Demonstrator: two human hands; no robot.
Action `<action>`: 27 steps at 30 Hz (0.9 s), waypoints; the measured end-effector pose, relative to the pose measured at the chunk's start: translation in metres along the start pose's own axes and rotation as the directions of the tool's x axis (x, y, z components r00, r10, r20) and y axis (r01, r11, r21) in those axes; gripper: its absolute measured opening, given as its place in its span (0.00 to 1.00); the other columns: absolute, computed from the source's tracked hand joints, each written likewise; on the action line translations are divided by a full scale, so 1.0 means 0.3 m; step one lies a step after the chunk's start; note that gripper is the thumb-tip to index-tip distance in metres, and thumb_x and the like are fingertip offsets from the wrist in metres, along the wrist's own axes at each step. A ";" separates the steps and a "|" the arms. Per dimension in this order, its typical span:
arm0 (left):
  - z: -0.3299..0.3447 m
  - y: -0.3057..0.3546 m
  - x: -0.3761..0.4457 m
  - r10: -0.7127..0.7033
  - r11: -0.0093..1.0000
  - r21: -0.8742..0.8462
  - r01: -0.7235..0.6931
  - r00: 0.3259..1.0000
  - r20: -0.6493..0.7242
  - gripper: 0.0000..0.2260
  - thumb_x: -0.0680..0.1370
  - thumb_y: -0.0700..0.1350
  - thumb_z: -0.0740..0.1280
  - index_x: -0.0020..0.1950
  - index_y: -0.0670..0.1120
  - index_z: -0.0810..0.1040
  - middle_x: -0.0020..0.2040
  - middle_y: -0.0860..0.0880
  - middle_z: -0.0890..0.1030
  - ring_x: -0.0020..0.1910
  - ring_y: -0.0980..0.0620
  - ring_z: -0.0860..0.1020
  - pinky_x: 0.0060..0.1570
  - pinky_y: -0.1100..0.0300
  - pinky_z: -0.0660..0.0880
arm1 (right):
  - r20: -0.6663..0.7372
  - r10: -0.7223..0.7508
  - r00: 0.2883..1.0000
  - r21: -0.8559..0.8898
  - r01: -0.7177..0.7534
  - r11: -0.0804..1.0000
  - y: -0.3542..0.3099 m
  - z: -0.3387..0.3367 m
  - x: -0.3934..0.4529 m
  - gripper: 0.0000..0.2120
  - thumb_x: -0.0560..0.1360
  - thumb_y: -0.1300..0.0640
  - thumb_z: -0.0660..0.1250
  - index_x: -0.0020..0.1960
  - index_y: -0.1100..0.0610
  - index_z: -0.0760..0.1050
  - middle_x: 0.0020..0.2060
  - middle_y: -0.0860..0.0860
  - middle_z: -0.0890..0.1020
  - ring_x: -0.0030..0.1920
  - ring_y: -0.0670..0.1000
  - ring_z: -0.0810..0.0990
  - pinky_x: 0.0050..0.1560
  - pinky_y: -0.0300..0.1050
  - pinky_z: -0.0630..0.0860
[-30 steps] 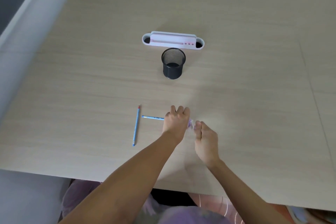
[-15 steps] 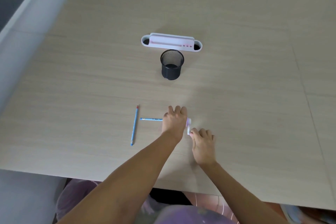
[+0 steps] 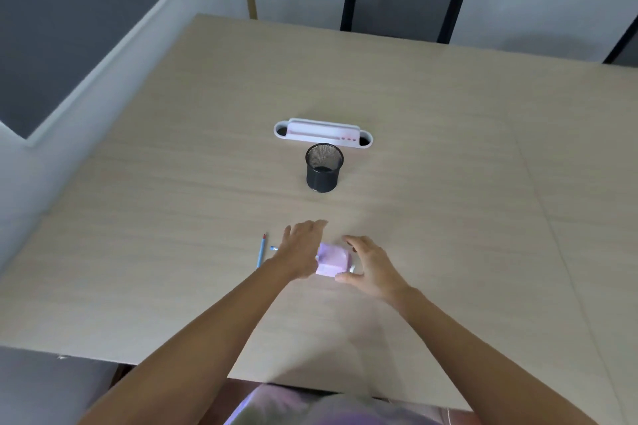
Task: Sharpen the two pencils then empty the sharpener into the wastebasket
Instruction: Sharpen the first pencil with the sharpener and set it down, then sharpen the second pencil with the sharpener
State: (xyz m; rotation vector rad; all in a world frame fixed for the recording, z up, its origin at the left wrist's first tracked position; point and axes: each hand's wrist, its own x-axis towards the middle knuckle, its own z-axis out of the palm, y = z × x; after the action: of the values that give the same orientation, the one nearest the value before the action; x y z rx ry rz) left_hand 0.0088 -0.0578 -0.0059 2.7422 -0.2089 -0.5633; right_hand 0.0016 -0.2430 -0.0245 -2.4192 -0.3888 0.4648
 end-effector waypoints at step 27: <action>0.070 -0.114 -0.008 -0.027 0.974 -0.222 0.049 0.995 0.101 0.13 0.79 0.49 0.64 0.38 0.43 0.75 0.38 0.44 0.76 0.44 0.43 0.76 0.43 0.56 0.69 | 0.120 0.111 0.987 -0.271 -0.075 0.960 -0.107 -0.012 0.071 0.20 0.67 0.60 0.73 0.57 0.61 0.76 0.52 0.60 0.78 0.51 0.60 0.77 0.43 0.39 0.65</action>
State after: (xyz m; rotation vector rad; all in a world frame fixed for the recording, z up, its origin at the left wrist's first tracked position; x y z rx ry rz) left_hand 0.0006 -0.0314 -0.0353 2.5072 -0.1082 -0.6872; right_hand 0.0170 -0.2125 -0.0063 -2.6833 -0.4186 0.6569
